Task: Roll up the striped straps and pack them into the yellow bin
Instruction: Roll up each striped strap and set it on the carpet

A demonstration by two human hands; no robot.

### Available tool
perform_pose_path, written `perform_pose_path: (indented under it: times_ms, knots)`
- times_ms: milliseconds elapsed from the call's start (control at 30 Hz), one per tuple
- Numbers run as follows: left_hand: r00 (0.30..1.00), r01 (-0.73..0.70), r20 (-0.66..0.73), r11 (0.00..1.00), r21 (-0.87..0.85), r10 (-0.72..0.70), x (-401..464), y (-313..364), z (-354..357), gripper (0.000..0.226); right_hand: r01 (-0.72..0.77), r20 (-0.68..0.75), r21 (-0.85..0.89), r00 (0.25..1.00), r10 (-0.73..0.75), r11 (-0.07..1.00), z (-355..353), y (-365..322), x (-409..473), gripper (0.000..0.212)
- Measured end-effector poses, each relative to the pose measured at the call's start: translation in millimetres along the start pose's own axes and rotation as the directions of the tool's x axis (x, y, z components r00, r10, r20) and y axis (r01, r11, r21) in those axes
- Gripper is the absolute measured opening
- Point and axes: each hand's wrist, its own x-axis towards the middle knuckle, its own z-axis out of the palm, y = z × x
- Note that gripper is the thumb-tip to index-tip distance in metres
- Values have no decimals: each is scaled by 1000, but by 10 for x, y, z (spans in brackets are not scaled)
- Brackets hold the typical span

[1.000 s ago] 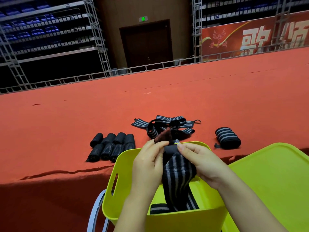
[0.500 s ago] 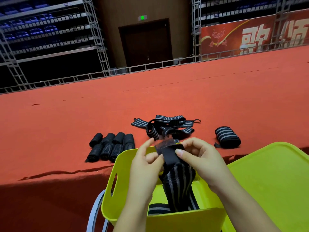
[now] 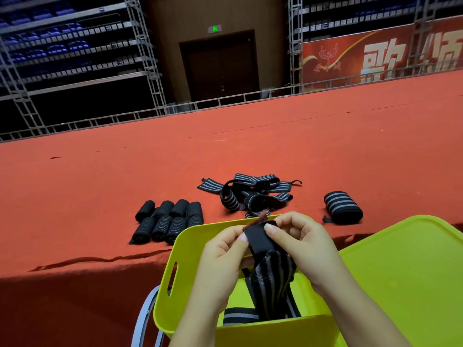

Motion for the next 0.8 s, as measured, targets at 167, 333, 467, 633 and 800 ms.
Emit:
perform_pose_path:
  times_ms: [167, 333, 467, 633, 800]
  knots:
    - [1000, -19, 16, 1000, 23, 19, 7, 2, -14, 24, 17, -16, -42, 1000, -18, 999, 3, -9, -4, 9]
    - [999, -24, 22, 999, 38, 23, 17, -6, -22, 25, 36, -11, -60, 999, -37, 998, 12, -7, -9, 12]
    - [1000, -16, 18, 1000, 17, 15, 20, -14, -28, 28, 52, -9, -83, 999, -53, 995, 20, -6, -10, 13]
    - [998, -65, -2, 997, 41, 65, 17, -22, -43, 16, 69, -7, -99, 998, -70, 993, 21, -2, -12, 13]
    - [994, -108, -1, 991, 81, 108, 37, -46, -78, 9, 110, -57, -191, 991, -123, 975, 31, 30, -12, 13]
